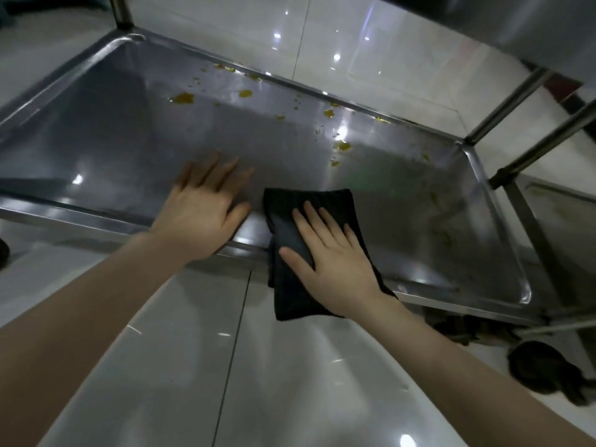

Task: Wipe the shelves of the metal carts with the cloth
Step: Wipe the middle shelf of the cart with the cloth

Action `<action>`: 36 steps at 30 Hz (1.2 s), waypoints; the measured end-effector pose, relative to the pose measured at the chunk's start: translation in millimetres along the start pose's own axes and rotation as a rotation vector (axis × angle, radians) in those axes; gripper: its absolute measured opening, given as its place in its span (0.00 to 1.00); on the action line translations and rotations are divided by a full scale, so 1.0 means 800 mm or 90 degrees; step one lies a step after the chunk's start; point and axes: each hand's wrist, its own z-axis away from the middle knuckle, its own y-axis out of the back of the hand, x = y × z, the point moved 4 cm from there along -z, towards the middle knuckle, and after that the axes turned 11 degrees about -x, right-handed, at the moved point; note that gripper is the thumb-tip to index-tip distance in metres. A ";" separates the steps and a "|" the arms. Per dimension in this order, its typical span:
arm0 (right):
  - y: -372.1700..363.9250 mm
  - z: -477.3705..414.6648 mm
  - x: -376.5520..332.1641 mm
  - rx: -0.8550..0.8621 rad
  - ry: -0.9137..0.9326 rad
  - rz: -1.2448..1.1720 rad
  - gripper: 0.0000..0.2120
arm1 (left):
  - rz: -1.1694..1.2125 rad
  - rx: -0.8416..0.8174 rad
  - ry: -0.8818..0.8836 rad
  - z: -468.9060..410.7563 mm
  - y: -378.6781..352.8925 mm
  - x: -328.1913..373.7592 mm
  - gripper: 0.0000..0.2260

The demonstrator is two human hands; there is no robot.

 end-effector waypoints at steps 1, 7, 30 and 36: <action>0.001 -0.002 0.006 -0.008 -0.015 0.001 0.35 | 0.013 -0.007 -0.016 -0.002 -0.002 0.011 0.30; 0.038 -0.137 0.063 -0.016 -0.161 0.015 0.35 | 0.061 -0.014 -0.027 -0.008 -0.018 0.047 0.28; 0.068 -0.114 0.172 -0.042 -0.240 -0.037 0.33 | 0.057 -0.066 -0.113 -0.025 -0.042 0.113 0.26; 0.035 0.062 0.156 -0.033 -0.085 0.048 0.34 | 0.014 -0.062 -0.081 -0.025 -0.028 0.130 0.34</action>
